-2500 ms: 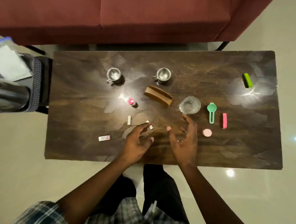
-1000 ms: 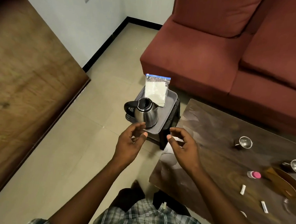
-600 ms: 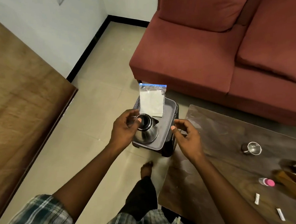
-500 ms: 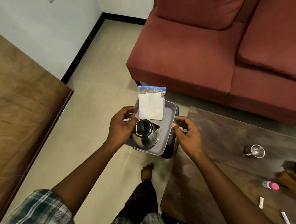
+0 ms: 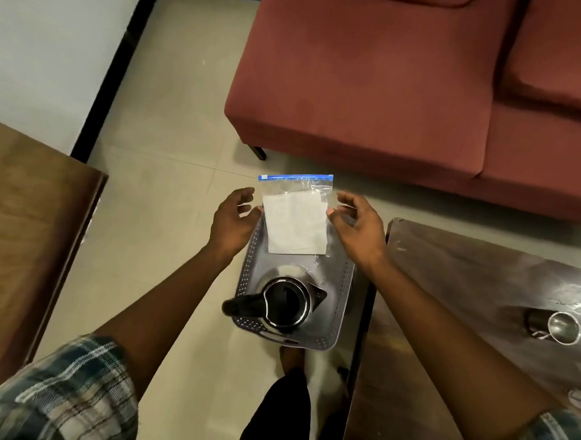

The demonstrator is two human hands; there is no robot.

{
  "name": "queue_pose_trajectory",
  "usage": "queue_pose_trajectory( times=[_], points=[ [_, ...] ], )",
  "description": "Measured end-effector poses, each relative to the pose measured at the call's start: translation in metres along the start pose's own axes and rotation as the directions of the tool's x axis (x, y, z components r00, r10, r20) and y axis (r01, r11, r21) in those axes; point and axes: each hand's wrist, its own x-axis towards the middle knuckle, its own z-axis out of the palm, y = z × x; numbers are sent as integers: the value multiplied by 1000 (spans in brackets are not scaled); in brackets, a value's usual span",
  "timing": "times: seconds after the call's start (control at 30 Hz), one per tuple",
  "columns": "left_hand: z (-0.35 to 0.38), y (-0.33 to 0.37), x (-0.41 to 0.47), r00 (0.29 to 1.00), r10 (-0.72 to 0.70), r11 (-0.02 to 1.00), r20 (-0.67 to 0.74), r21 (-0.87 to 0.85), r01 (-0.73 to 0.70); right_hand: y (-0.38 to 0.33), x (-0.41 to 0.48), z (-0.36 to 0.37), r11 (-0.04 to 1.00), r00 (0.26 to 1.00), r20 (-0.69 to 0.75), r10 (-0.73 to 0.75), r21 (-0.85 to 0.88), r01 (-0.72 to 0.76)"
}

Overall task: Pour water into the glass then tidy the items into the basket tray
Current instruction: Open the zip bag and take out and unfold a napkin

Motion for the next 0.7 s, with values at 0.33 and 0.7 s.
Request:
queue_pose_trajectory(
  times=[0.33,0.7],
  points=[
    [41,-10,67,964,-235,941,121,-219,257,35,72,41,979,978,77,196,-70,-191],
    [33,-7,28,994,-103,981,-47,-168,94,48,54,31,987,987,25,160,-5,-160]
  ],
)
